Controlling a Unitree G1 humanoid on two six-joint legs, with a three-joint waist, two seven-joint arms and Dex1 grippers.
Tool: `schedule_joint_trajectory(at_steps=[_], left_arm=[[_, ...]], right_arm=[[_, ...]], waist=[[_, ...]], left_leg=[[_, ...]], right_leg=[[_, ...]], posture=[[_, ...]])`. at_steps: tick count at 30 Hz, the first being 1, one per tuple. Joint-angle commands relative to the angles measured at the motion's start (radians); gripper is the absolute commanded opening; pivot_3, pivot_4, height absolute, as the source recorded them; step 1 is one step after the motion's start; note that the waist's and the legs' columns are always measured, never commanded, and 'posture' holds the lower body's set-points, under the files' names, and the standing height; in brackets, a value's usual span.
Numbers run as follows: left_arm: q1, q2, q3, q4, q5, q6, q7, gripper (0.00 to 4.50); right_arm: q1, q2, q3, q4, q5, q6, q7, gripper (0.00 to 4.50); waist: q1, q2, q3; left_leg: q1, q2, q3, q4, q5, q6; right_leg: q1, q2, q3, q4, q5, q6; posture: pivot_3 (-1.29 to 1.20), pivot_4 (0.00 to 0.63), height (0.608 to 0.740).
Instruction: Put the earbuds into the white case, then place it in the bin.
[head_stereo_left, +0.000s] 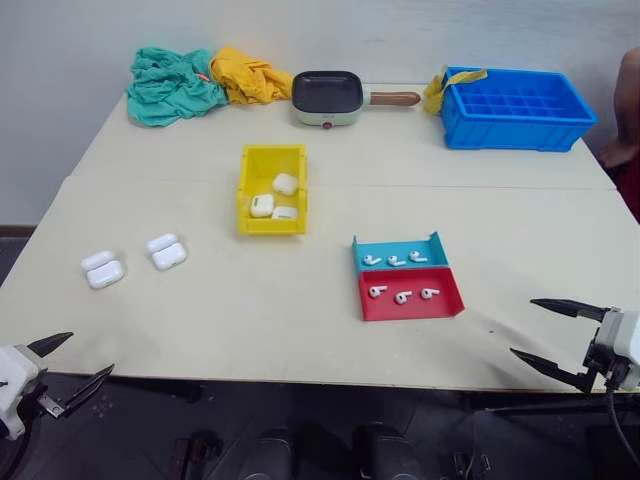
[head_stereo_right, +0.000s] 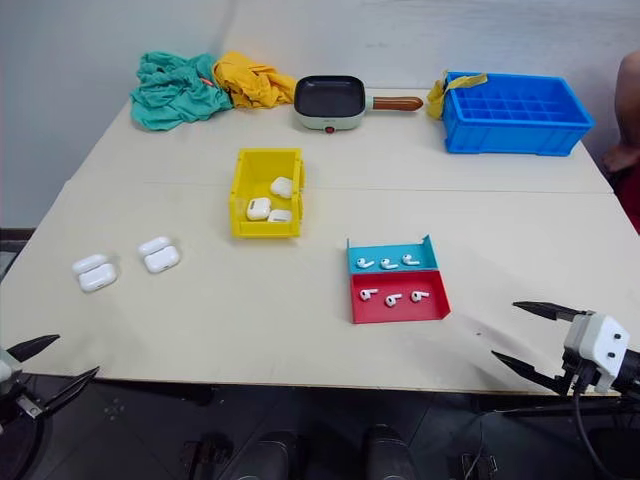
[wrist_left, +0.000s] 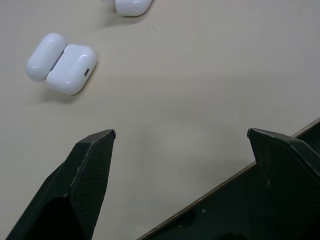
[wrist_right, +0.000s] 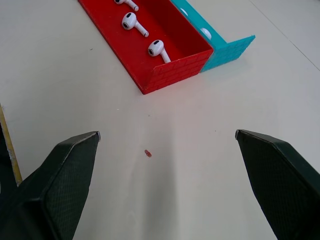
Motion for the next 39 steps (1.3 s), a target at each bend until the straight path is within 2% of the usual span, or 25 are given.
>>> schedule_joint_trajectory(at_steps=[1, 5, 9, 13, 18, 22, 25, 28, 30, 33, 37, 39], left_arm=[[-0.002, -0.001, 0.043, -0.026, -0.011, -0.013, 0.017, 4.45], [0.001, -0.023, 0.101, -0.062, -0.084, 0.048, 0.038, 4.45], [0.038, -0.070, 0.207, -0.123, -0.227, 0.218, 0.092, 4.45], [0.075, -0.183, 0.292, -0.135, -0.212, 0.281, 0.272, 4.45], [0.112, -0.261, 0.376, -0.223, -0.281, 0.532, 0.502, 4.45], [0.096, -0.254, 0.412, -0.284, -0.382, 0.720, 0.613, 4.45], [0.056, -0.234, 0.403, -0.446, -0.502, 0.864, 0.721, 4.45], [-0.040, -0.154, 0.386, -0.519, -0.577, 1.050, 0.889, 4.45], [-0.189, -0.110, 0.365, -0.535, -0.664, 1.166, 1.065, 4.45], [-0.379, -0.058, 0.279, -0.533, -0.708, 1.306, 1.221, 4.45], [-0.635, -0.031, 0.113, -0.438, -0.638, 1.441, 1.353, 4.45], [-0.726, -0.041, 0.045, -0.369, -0.568, 1.440, 1.376, 4.45]], right_arm=[[-0.020, 0.012, 0.010, 0.005, 0.010, -0.006, 0.013, 4.50], [-0.065, 0.044, 0.062, -0.055, 0.058, 0.017, 0.041, 4.50], [-0.114, 0.088, 0.123, -0.189, 0.091, 0.099, 0.000, 4.50], [-0.147, 0.186, 0.151, -0.297, 0.184, 0.138, -0.034, 4.50], [-0.164, 0.263, 0.153, -0.334, 0.239, 0.121, -0.006, 4.50], [-0.193, 0.287, 0.156, -0.303, 0.220, 0.075, 0.031, 4.50], [-0.202, 0.290, 0.148, -0.267, 0.213, 0.068, 0.038, 4.50], [-0.206, 0.277, 0.145, -0.232, 0.218, 0.071, 0.067, 4.50], [-0.209, 0.273, 0.141, -0.218, 0.224, 0.074, 0.084, 4.50], [-0.210, 0.269, 0.133, -0.199, 0.230, 0.075, 0.107, 4.50], [-0.212, 0.267, 0.116, -0.144, 0.235, 0.060, 0.154, 4.50], [-0.209, 0.270, 0.110, -0.129, 0.234, 0.051, 0.165, 4.50]], waist=[[-0.001, 0.000, 0.000], [-0.003, 0.000, 0.000], [-0.004, 0.000, 0.000], [-0.002, 0.000, 0.000], [0.008, -0.005, 0.001], [0.013, -0.007, 0.001], [0.017, -0.007, 0.000], [0.024, -0.007, 0.000], [0.022, -0.005, 0.000], [0.022, -0.004, 0.000], [0.020, -0.004, 0.000], [0.018, -0.004, 0.000]], left_leg=[[0.000, 0.000, 0.000, 0.000, 0.000, 0.000], [0.000, 0.001, 0.000, 0.000, 0.000, 0.000], [0.000, 0.001, 0.000, 0.000, 0.000, -0.001], [0.000, 0.002, 0.000, 0.000, 0.000, -0.002], [0.000, 0.002, -0.002, 0.001, -0.001, -0.001], [0.000, 0.001, -0.003, 0.002, -0.001, -0.001], [0.000, 0.001, -0.004, 0.002, -0.001, -0.002], [0.000, 0.001, -0.004, 0.002, -0.001, -0.002], [0.000, 0.001, -0.004, 0.002, 0.000, -0.003], [0.001, 0.001, -0.004, 0.003, 0.000, -0.004], [0.000, 0.000, -0.004, 0.003, 0.001, -0.004], [0.000, -0.001, -0.004, 0.004, 0.001, -0.005]], right_leg=[[0.000, 0.000, 0.000, 0.000, 0.000, 0.000], [0.000, 0.000, -0.001, 0.000, 0.000, 0.000], [-0.001, 0.000, -0.002, 0.002, 0.000, 0.000], [-0.001, 0.001, -0.002, 0.003, 0.000, 0.001], [0.000, 0.001, -0.003, 0.002, 0.001, 0.001], [0.001, 0.001, -0.002, 0.001, 0.001, 0.001], [0.001, 0.001, -0.003, 0.002, 0.000, 0.001], [0.001, 0.001, -0.003, 0.002, 0.000, 0.001], [0.000, 0.001, -0.003, 0.004, 0.000, 0.001], [0.000, 0.002, -0.003, 0.007, 0.000, 0.001], [-0.002, 0.002, -0.003, 0.009, 0.001, 0.001], [-0.004, 0.002, -0.002, 0.011, 0.001, 0.002]], posture=[[0.00, 0.150, 0.740], [0.00, 0.150, 0.740], [0.00, 0.150, 0.740], [0.00, 0.150, 0.740], [0.00, 0.150, 0.740], [0.00, 0.150, 0.740], [0.00, 0.150, 0.740], [0.00, 0.150, 0.740], [0.00, 0.150, 0.740], [0.00, 0.150, 0.740], [0.00, 0.150, 0.740], [0.00, 0.150, 0.740]])
